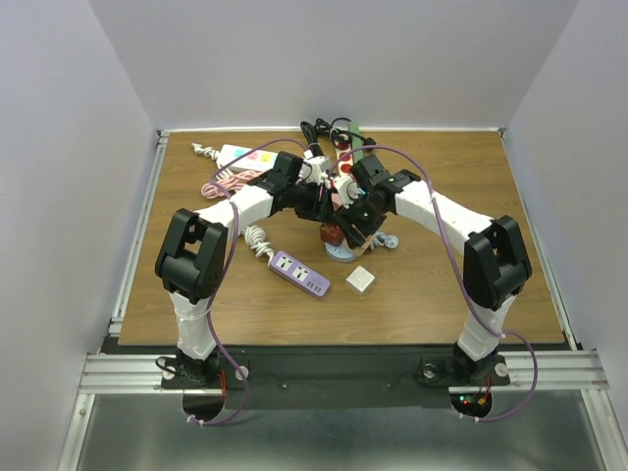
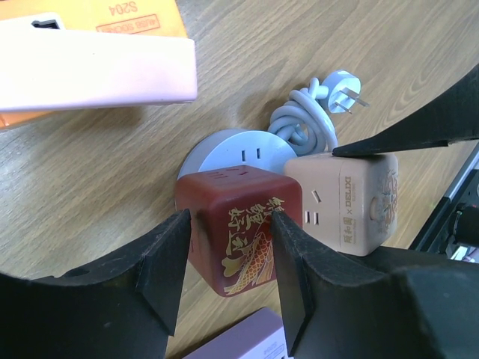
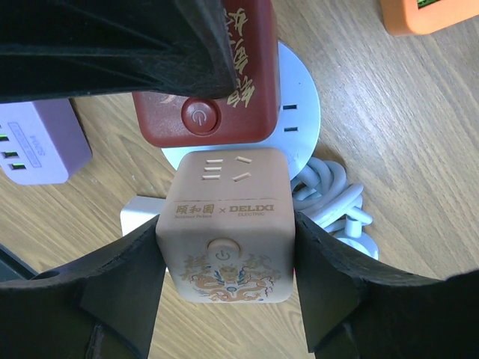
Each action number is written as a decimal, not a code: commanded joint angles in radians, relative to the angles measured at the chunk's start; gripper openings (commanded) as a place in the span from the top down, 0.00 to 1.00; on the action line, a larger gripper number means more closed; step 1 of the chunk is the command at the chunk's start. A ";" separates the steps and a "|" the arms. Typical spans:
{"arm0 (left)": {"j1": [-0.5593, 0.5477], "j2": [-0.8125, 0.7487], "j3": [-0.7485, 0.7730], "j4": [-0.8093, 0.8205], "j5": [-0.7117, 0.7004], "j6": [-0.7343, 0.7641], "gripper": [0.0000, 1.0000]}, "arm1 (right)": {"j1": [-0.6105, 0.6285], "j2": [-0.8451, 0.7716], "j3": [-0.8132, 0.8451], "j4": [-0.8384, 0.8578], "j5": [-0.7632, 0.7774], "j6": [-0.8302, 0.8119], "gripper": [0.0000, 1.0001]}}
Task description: Insert the plug
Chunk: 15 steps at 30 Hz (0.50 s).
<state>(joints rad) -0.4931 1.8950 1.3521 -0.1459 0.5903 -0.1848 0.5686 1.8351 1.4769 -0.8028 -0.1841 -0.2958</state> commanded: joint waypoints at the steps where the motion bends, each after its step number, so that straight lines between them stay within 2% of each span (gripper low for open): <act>1: -0.035 -0.034 -0.027 -0.024 0.009 0.076 0.43 | -0.006 0.093 -0.014 -0.027 0.124 0.006 1.00; 9: -0.036 -0.036 -0.045 -0.015 0.020 0.071 0.43 | 0.001 0.135 0.013 -0.024 0.175 0.021 1.00; 15: -0.036 -0.040 -0.059 -0.015 0.020 0.070 0.43 | 0.016 0.096 -0.049 0.013 0.222 0.053 1.00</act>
<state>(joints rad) -0.4820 1.8908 1.3308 -0.1261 0.5934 -0.2302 0.5774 1.8606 1.5063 -0.8005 -0.1421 -0.2619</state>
